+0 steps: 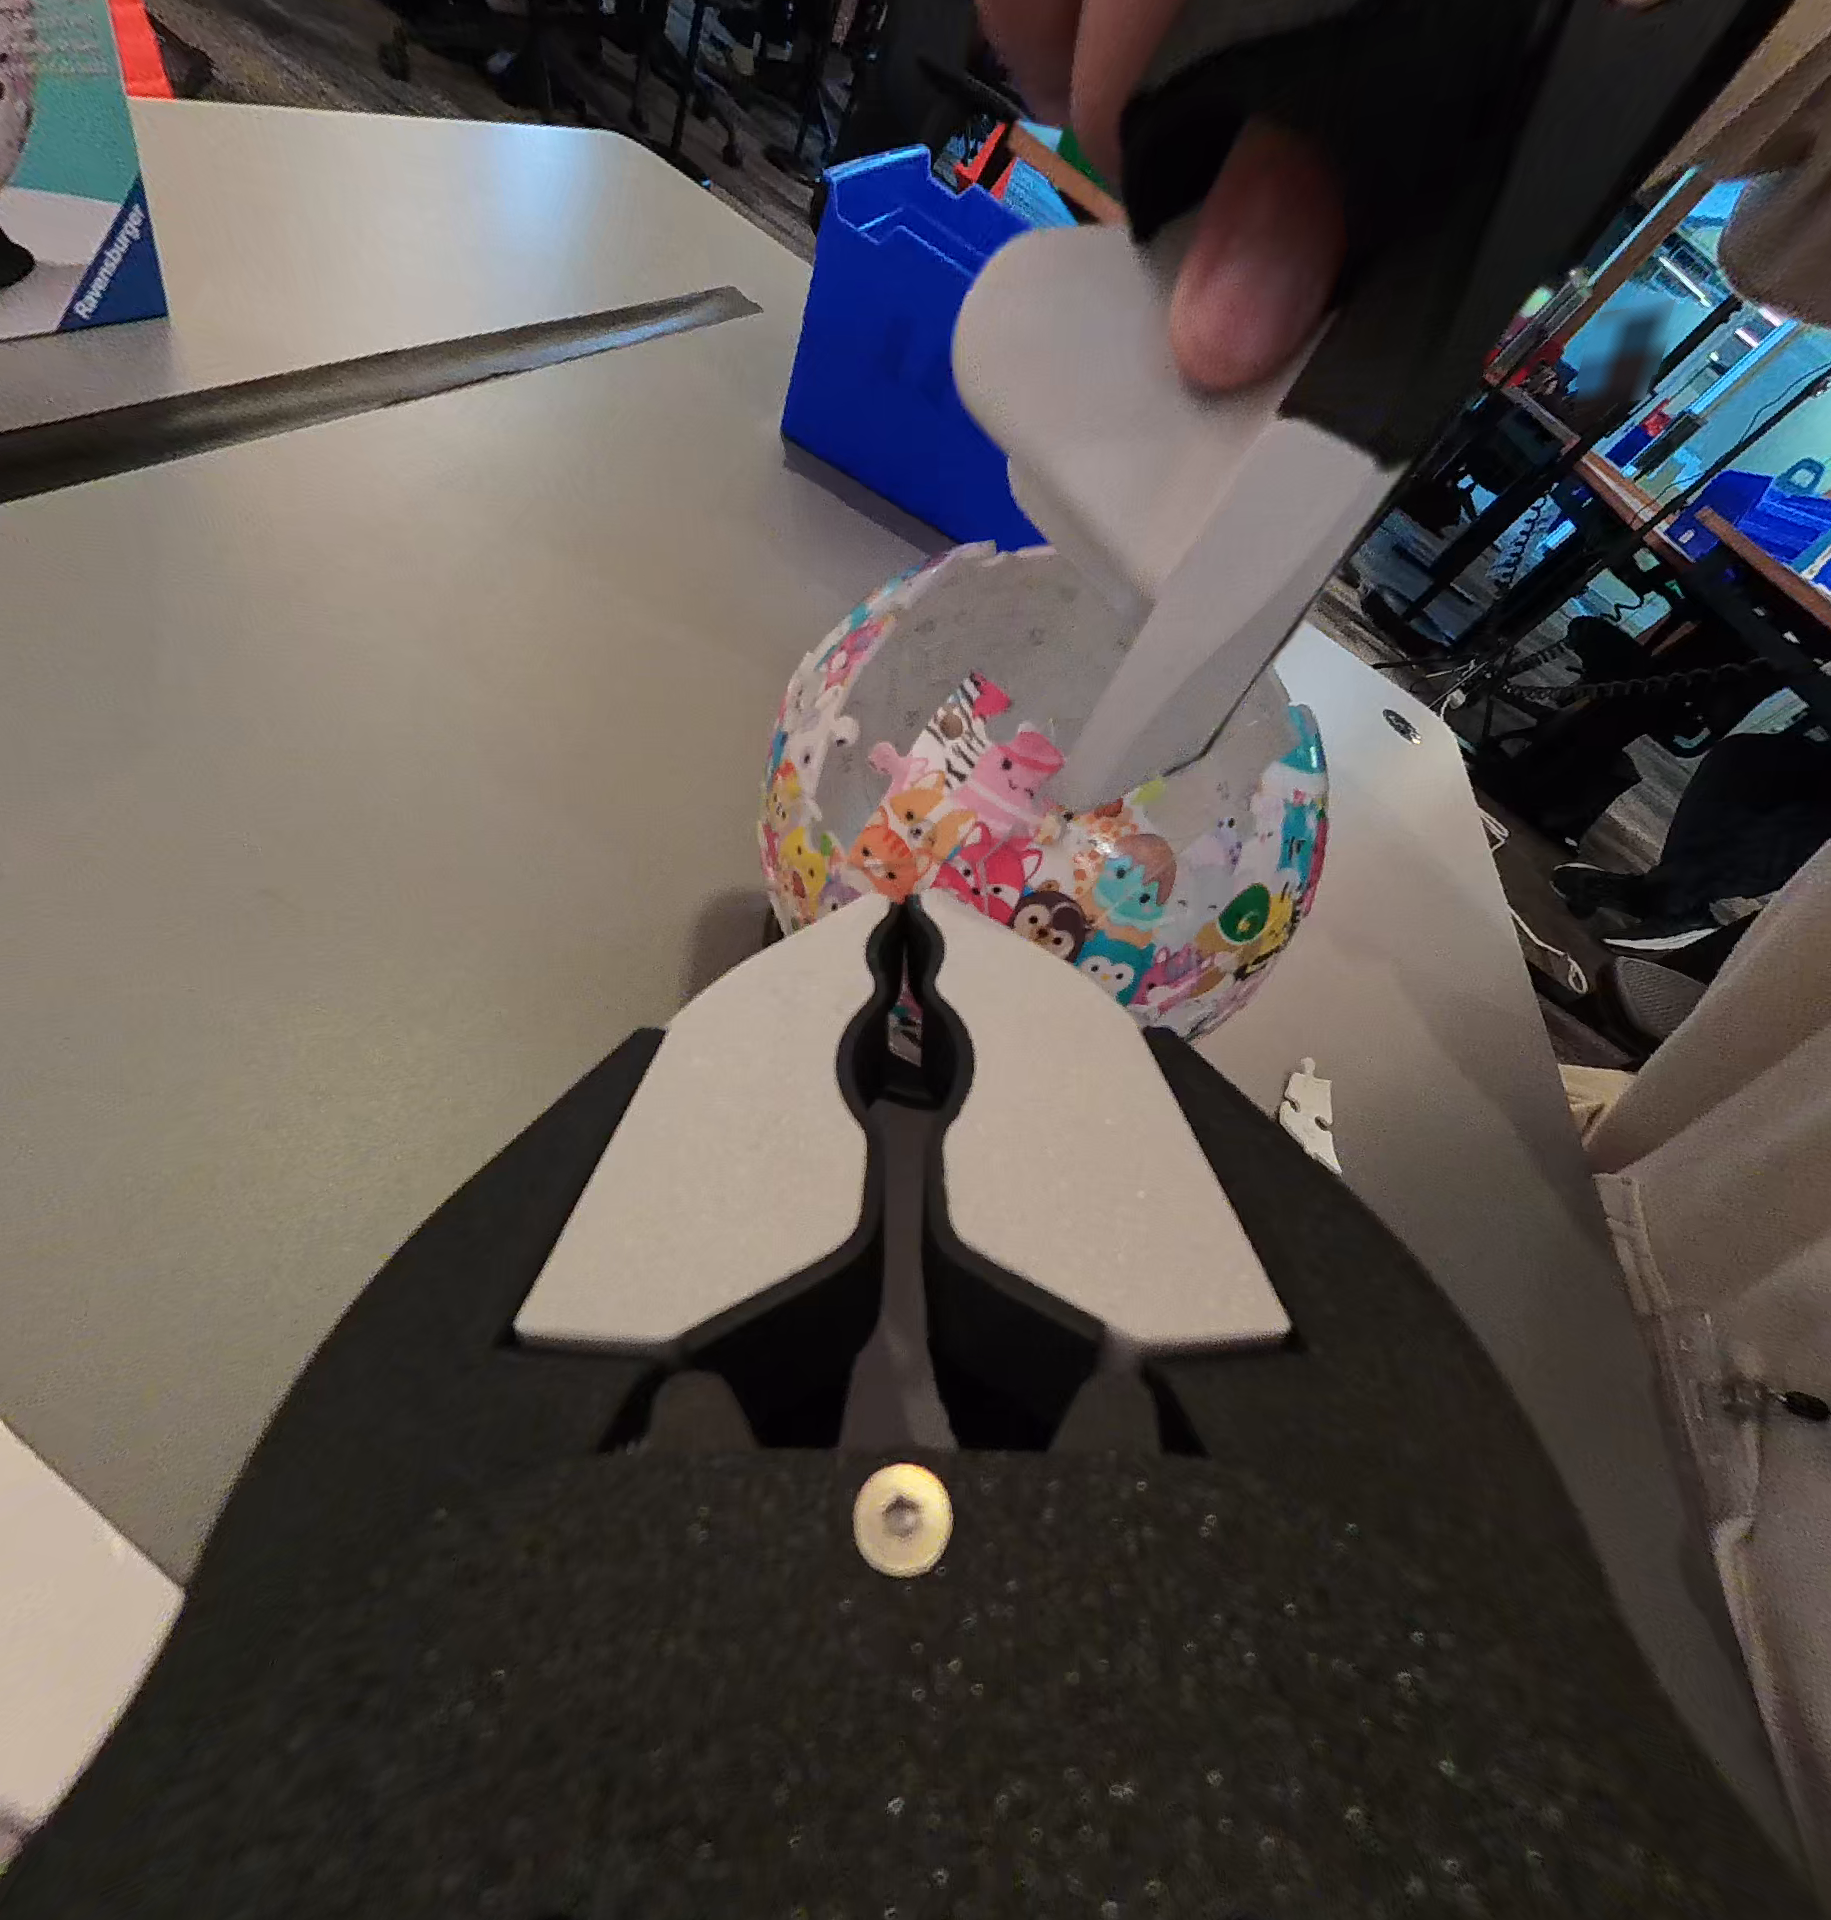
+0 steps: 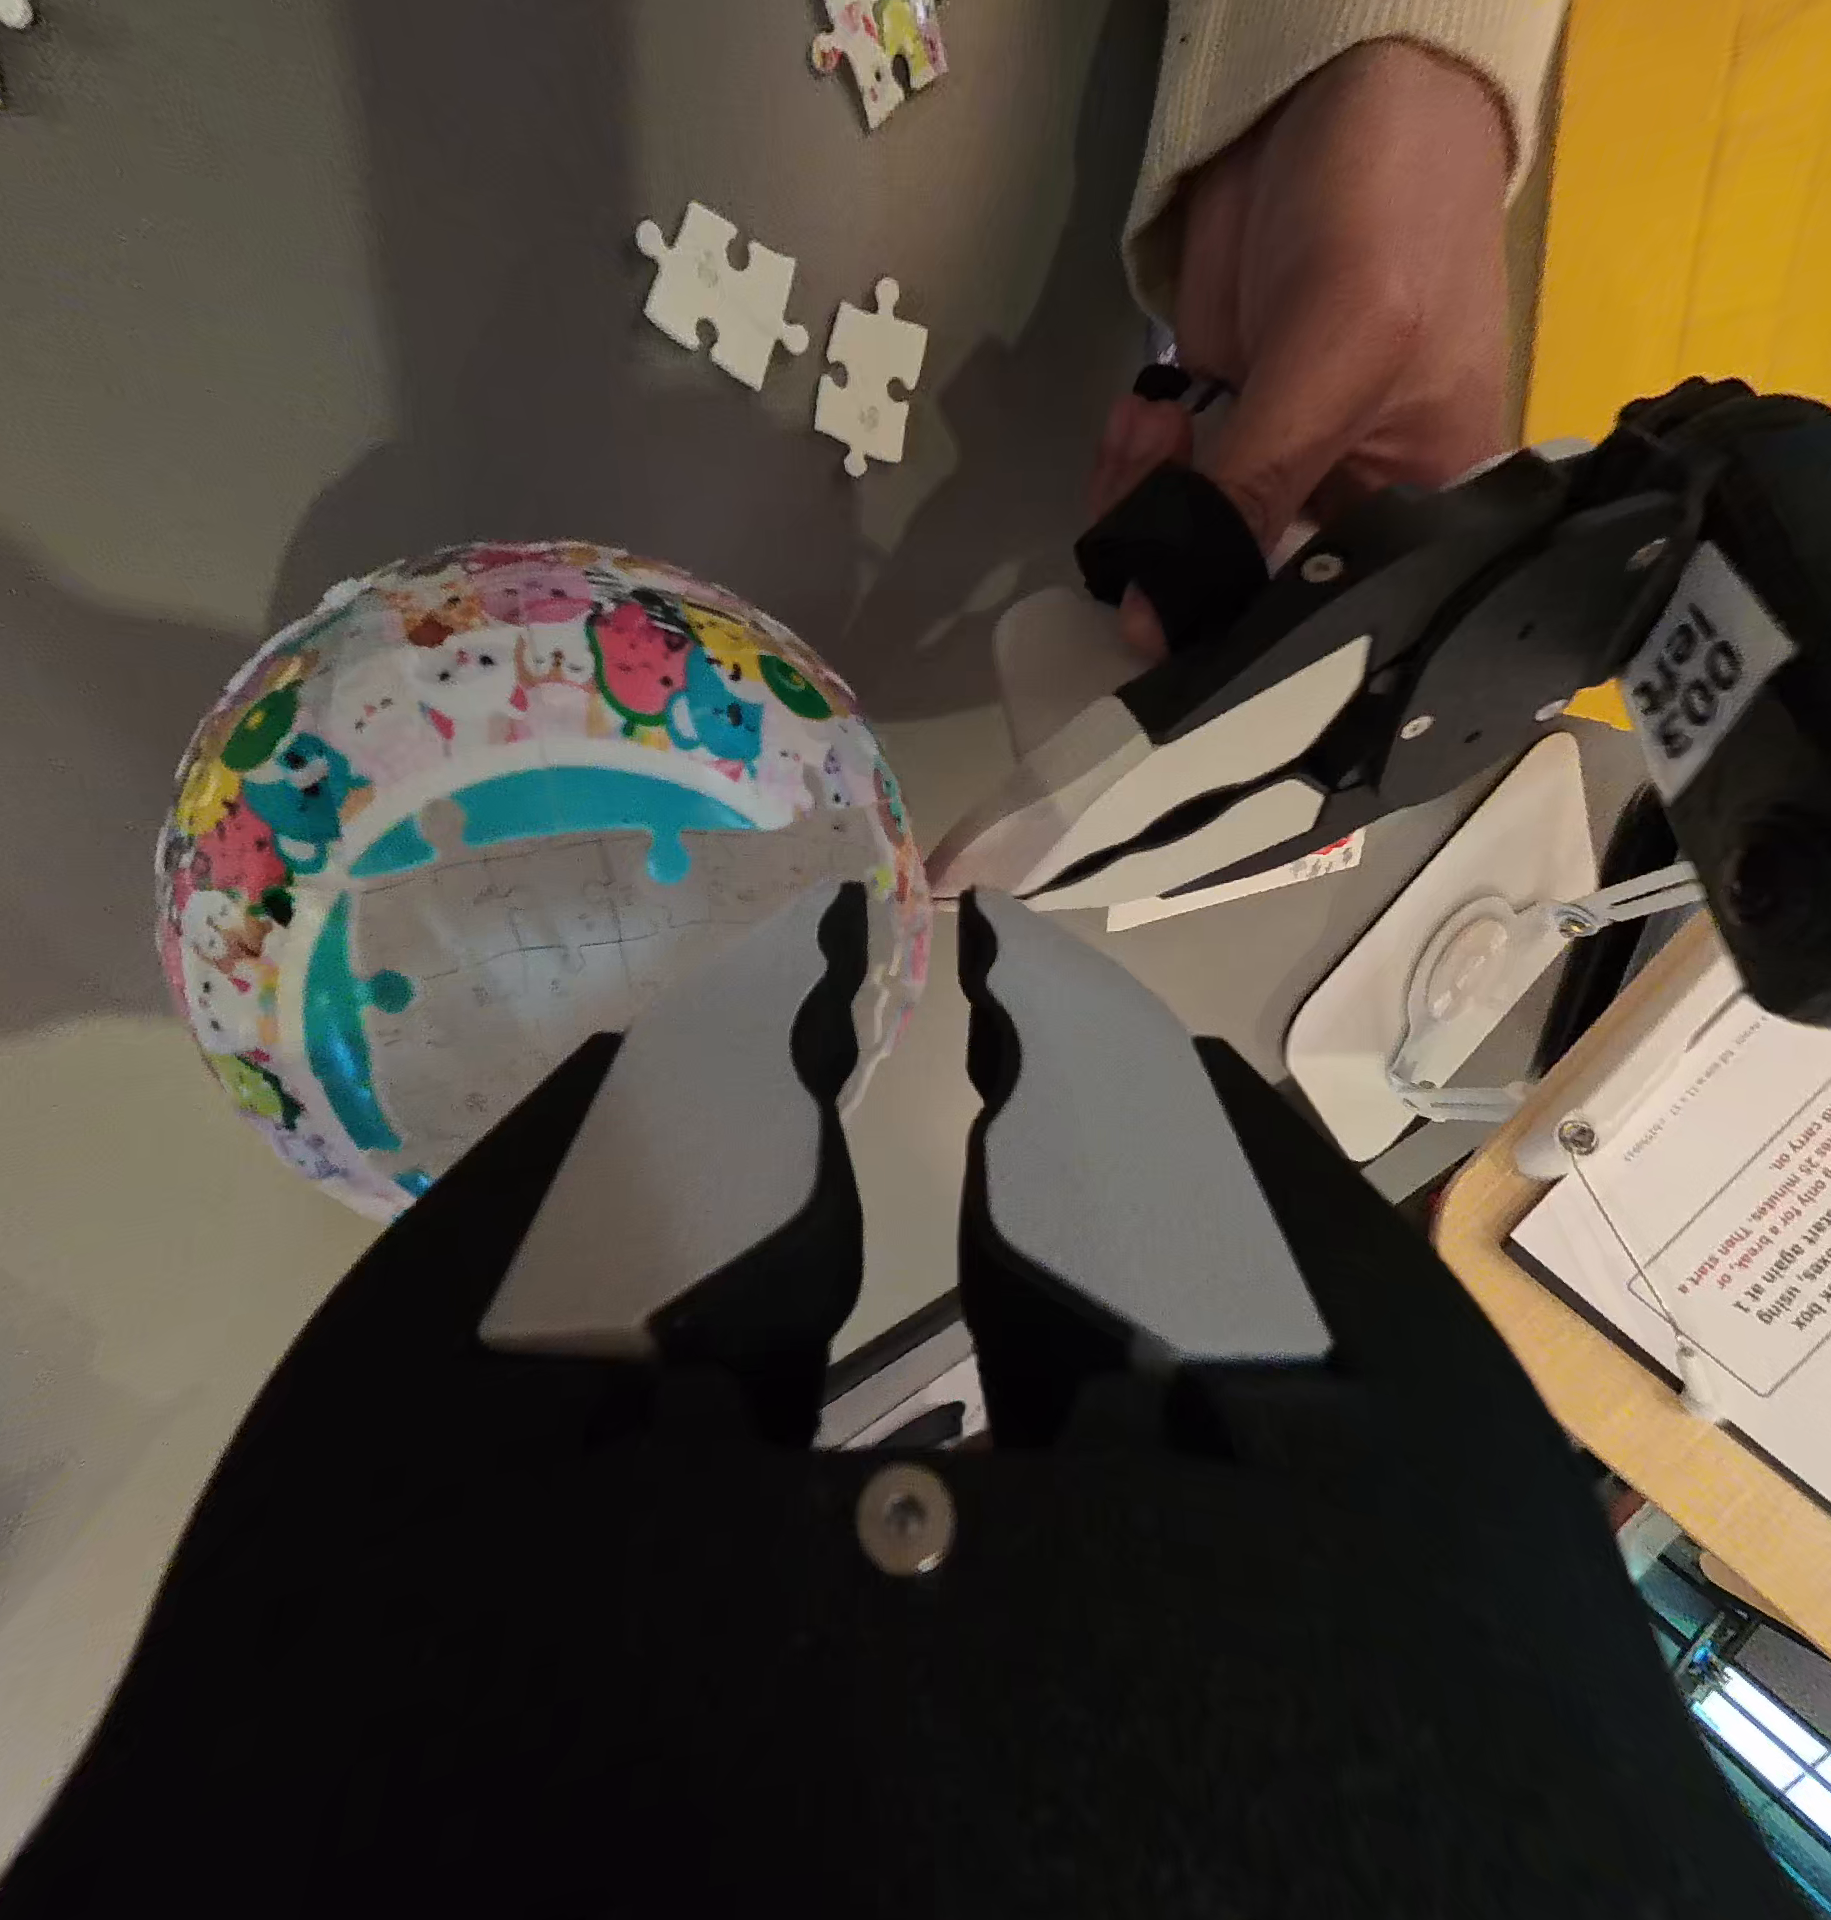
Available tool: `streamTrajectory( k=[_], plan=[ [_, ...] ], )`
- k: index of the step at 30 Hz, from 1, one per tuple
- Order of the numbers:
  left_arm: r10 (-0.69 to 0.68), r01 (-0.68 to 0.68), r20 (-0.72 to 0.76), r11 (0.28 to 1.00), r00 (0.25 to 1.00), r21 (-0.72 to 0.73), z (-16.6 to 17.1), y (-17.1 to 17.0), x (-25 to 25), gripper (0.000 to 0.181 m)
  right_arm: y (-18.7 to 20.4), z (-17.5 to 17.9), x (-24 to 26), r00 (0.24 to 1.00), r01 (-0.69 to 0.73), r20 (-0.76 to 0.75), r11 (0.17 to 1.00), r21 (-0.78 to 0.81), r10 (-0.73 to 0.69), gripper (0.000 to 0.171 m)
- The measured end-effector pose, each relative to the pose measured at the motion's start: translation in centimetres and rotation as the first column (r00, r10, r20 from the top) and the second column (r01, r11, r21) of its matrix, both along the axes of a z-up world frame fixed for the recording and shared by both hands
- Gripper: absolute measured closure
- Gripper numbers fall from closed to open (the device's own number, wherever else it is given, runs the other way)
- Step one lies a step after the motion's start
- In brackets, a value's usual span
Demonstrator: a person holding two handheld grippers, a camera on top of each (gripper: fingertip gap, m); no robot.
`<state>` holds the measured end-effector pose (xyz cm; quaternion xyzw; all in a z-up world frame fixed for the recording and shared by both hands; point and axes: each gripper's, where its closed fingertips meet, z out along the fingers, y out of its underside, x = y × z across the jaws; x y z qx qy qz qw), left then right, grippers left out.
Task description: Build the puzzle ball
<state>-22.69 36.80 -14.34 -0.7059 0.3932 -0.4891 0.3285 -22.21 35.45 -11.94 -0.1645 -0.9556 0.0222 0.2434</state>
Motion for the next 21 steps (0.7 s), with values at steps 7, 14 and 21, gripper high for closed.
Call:
streamTrajectory(
  k=[7, 14, 21],
  plan=[
    [-0.001, 0.001, -0.001, 1.0, 1.0, 0.0, 0.03, -0.04, 0.04, 0.181, 0.12, -0.45, -0.02, 1.0, 0.007, 0.027, 1.0, 0.004, -0.007, 0.158],
    [0.001, -0.001, -0.004, 1.0, 1.0, 0.005, 0.06, -0.07, 0.05, 0.181, 0.26, -0.63, 0.0, 1.0, -0.001, 0.023, 1.0, 0.016, 0.0, 0.163],
    [-0.001, 0.001, -0.009, 1.0, 1.0, 0.01, 0.08, -0.12, 0.04, 0.181, 0.26, -0.59, 0.02, 1.0, 0.006, 0.023, 1.0, 0.007, -0.006, 0.162]
  ],
)
